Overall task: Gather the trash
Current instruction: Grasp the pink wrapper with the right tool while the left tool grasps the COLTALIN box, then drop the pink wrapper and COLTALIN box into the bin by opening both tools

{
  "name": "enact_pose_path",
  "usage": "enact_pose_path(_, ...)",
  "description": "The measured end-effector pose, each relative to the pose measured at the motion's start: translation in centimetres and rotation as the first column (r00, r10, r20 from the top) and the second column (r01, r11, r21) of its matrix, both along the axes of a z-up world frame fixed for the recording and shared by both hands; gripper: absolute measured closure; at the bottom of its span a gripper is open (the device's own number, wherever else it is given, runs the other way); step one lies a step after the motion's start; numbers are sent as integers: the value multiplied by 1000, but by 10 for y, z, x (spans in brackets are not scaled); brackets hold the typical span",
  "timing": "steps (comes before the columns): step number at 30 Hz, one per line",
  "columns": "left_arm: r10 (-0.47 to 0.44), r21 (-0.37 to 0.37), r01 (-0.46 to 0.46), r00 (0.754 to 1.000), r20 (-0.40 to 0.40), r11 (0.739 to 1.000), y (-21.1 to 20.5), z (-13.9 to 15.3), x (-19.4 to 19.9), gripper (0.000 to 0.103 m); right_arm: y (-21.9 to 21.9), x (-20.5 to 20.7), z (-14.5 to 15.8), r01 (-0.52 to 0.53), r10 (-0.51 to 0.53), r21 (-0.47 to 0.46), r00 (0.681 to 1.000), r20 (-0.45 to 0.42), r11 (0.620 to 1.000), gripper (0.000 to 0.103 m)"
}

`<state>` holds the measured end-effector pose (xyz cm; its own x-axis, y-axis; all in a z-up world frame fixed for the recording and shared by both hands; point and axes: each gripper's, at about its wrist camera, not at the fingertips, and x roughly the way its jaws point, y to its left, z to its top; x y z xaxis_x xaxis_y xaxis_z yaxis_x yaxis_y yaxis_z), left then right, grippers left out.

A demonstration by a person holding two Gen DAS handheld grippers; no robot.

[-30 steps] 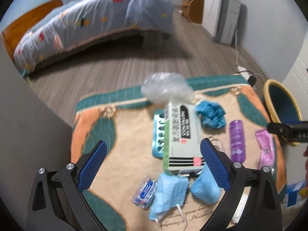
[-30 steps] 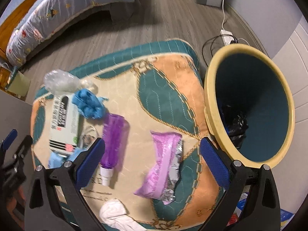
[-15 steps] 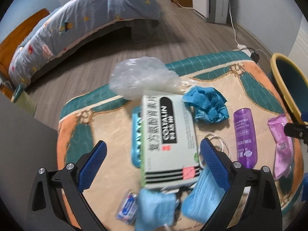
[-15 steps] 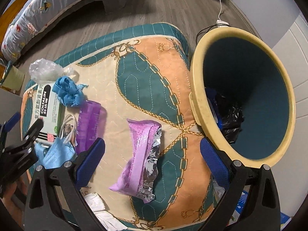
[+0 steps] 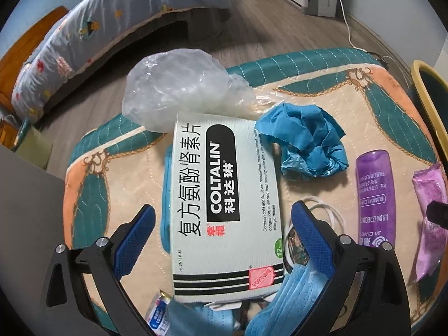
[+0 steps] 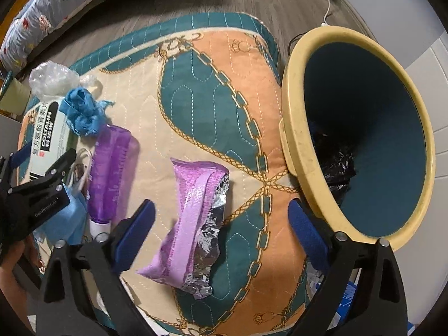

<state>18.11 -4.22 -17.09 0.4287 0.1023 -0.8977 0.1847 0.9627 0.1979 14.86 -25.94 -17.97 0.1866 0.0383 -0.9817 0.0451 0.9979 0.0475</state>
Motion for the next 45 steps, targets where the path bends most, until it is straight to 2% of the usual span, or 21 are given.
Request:
enact_pose_path(4, -2, -15, 2, 1000, -6, 1000, 1, -2, 2, 8, 1, 1, -4, -11, 12, 6, 1000, -20, 1000, 28)
enact_pose_path(7, -2, -19, 2, 1000, -15, 1000, 1, -5, 1, 11, 4, 1, -4, -35, 34, -3, 999, -20, 999, 46)
enact_pose_path(8, -7, -23, 7, 1000, -16, 1000, 1, -5, 0, 13, 5, 1, -3, -44, 44, -3, 999, -20, 999, 54)
enact_pose_path(10, -8, -23, 8, 1000, -18, 1000, 1, -4, 1, 28, 9, 3, 0, -65, 65, -1, 998, -20, 998, 68)
enact_pose_path(11, -8, -25, 7, 1000, -18, 1000, 1, -4, 0, 29, 11, 3, 2, -79, 79, 3, 997, -14, 997, 75)
enact_pose_path(12, -6, -29, 6, 1000, -19, 1000, 2, -3, 0, 29, 12, 4, 3, -87, 88, 14, 996, -12, 996, 76)
enact_pose_path(15, -7, -24, 7, 1000, -12, 1000, 5, -1, -2, 30, 18, 5, 10, -114, 114, 25, 993, 3, 993, 88)
enact_pose_path(18, -4, -32, 5, 1000, 17, 999, 7, 8, -6, 30, 22, 7, 24, -138, 137, 26, 990, 40, 990, 89)
enact_pose_path(22, 1, -85, 5, 998, 63, 996, 10, 32, -17, 30, 27, 10, 49, -143, 137, 55, 986, 96, 988, 90)
enact_pose_path(26, -18, -121, 33, 992, 124, 992, 12, 74, -34, 30, 23, 9, 81, -139, 121, 94, 977, 175, 986, 90)
enact_pose_path(31, -44, -182, 83, 977, 210, 980, 8, 137, -52, 30, 15, 3, 107, -122, 91, 120, 967, 238, 985, 90)
enact_pose_path(34, -88, -158, 128, 968, 236, 979, -4, 155, -61, 30, 8, 1, 119, -116, 81, 117, 959, 271, 986, 90)
enact_pose_path(38, -150, -97, 185, 946, 287, 978, -26, 162, -72, 30, -3, -5, 131, -115, 83, 83, 945, 315, 990, 90)
enact_pose_path(43, -174, -161, 225, 943, 284, 961, -54, 153, -68, 30, -34, -4, 129, -77, 57, 44, 940, 337, 996, 90)
enact_pose_path(45, -203, -159, 255, 937, 286, 954, -70, 151, -66, 30, -51, -2, 126, -52, 37, 35, 942, 335, 998, 90)
